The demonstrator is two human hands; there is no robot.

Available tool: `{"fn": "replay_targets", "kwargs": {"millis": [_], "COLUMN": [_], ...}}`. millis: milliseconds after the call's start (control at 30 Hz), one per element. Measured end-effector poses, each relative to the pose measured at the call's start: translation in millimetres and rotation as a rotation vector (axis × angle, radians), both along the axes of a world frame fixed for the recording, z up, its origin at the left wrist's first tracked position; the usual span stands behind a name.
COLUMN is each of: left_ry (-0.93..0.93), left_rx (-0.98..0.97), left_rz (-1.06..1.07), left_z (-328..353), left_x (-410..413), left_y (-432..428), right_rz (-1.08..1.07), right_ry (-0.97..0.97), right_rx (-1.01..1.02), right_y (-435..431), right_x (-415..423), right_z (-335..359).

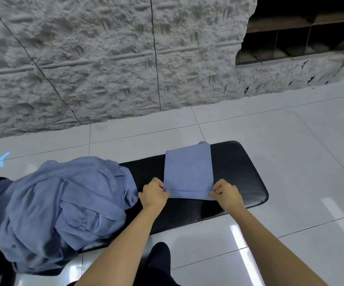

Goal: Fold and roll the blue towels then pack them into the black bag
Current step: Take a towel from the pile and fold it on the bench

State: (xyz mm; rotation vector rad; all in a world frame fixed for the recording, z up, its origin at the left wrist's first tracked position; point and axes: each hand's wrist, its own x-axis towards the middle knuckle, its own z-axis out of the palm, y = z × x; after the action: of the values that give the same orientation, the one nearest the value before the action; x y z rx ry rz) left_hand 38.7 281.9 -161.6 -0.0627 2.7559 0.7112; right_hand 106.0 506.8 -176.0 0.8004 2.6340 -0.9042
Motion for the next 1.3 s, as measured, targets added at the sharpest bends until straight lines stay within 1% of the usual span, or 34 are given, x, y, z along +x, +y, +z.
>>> {"fn": "replay_targets", "kwargs": {"millis": [33, 67, 100, 167, 200, 300, 367, 433, 500, 633, 700, 800, 867, 900, 933, 967, 1033, 1067, 1133, 1200, 1300], "left_ry": [0.049, 0.145, 0.234, 0.373, 0.406, 0.46, 0.491, 0.445, 0.401, 0.318, 0.239, 0.05, -0.03, -0.041, -0.014, 0.045, 0.202, 0.264, 0.381, 0.46, 0.525], "left_rx": [0.01, -0.024, -0.07, -0.232, -0.263, -0.245, -0.262, -0.281, -0.284, -0.257, -0.217, -0.061, 0.012, 0.025, 0.021, -0.004, -0.092, -0.14, -0.242, -0.287, -0.281], "left_rz": [-0.025, -0.129, -0.279, -0.583, -0.667, -0.824, -0.851, -0.848, -0.8, -0.618, -0.525, -0.302, -0.175, -0.121, -0.09, -0.088, -0.228, -0.357, -0.58, -0.694, -0.805], "left_z": [-2, -6, -10, -18, -22, -27, -25, -25, -24, -16, -13, -12, -9, -5, -3, -3, -3, -5, -14, -27, -36], "left_x": [-1, -1, 1, 5, 6, 5, 4, 3, 3, 1, -1, -6, -10, -12, -13, -15, -13, -10, -6, -2, 2], "left_y": [0, -2, -4, -11, -15, -28, -31, -29, -26, -21, -20, -14, -8, -5, -3, -1, 2, 1, -3, -10, -18], "right_rz": [0.031, 0.098, 0.19, 0.394, 0.464, 0.564, 0.605, 0.594, 0.553, 0.464, 0.362, 0.272, 0.183, 0.142, 0.118, 0.123, 0.204, 0.278, 0.449, 0.538, 0.577], "right_ry": [0.098, 0.216, 0.298, 0.391, 0.433, 0.533, 0.556, 0.532, 0.51, 0.49, 0.389, 0.14, 0.061, 0.052, 0.057, 0.093, 0.25, 0.33, 0.43, 0.443, 0.417], "right_rx": [0.105, 0.222, 0.319, 0.48, 0.517, 0.541, 0.554, 0.542, 0.51, 0.342, 0.241, 0.093, -0.004, -0.016, 0.019, 0.108, 0.338, 0.406, 0.528, 0.567, 0.586], "right_y": [-3, -6, -8, -10, -9, -4, -2, -1, -1, -1, 0, 4, 5, 4, 2, -3, -13, -17, -21, -18, -13], "right_x": [2, 5, 10, 20, 24, 32, 34, 33, 29, 23, 21, 11, 1, -3, -7, -9, -9, -6, 4, 16, 23], "right_z": [0, -2, -5, -10, -14, -17, -15, -16, -18, -10, 6, 15, 14, 13, 13, 13, 10, 7, -2, -11, -17]}}
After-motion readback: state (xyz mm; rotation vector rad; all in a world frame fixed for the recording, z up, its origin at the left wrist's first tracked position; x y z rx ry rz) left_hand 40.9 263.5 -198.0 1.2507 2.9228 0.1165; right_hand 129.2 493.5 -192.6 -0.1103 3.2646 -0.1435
